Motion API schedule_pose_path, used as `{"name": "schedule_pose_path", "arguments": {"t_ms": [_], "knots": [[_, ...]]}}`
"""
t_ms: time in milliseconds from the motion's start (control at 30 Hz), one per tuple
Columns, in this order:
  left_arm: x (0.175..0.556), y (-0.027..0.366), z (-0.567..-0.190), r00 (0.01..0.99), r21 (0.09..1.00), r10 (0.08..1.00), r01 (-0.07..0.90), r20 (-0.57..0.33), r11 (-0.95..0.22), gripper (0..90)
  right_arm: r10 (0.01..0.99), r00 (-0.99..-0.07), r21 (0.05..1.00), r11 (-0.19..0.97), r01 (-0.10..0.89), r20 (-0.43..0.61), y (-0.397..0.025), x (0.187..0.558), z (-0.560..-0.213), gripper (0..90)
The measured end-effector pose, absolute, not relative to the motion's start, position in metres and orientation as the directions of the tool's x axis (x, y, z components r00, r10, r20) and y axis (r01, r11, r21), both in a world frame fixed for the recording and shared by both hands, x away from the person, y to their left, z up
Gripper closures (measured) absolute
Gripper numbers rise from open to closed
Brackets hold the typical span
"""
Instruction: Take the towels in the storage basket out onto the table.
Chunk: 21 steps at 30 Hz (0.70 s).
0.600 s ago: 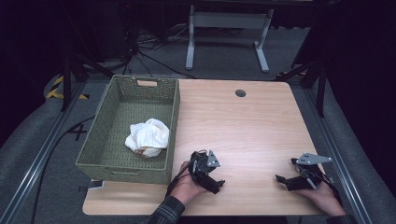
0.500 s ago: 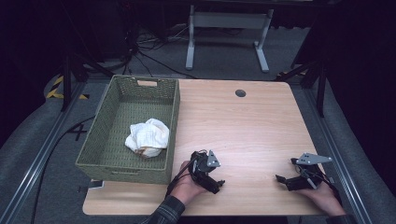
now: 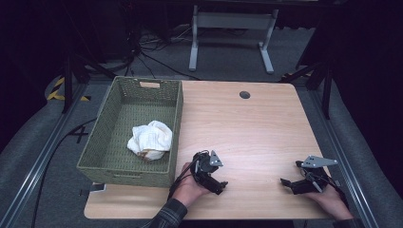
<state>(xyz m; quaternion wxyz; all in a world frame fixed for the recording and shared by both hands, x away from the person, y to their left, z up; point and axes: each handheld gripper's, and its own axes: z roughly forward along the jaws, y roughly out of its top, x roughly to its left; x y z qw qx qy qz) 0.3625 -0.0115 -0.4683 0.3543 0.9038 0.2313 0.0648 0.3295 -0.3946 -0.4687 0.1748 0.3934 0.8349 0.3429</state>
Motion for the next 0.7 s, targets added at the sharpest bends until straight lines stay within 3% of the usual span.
{"name": "schedule_pose_path", "arguments": {"t_ms": [700], "knots": [[0.368, -0.001, -0.452, 0.864, 0.688, 0.501, 0.395, -0.053, -0.608, 1.9, 0.776, -0.63, 0.71, 0.456, 0.537, -0.022, -0.394, 0.329, -0.469, 0.4]]}}
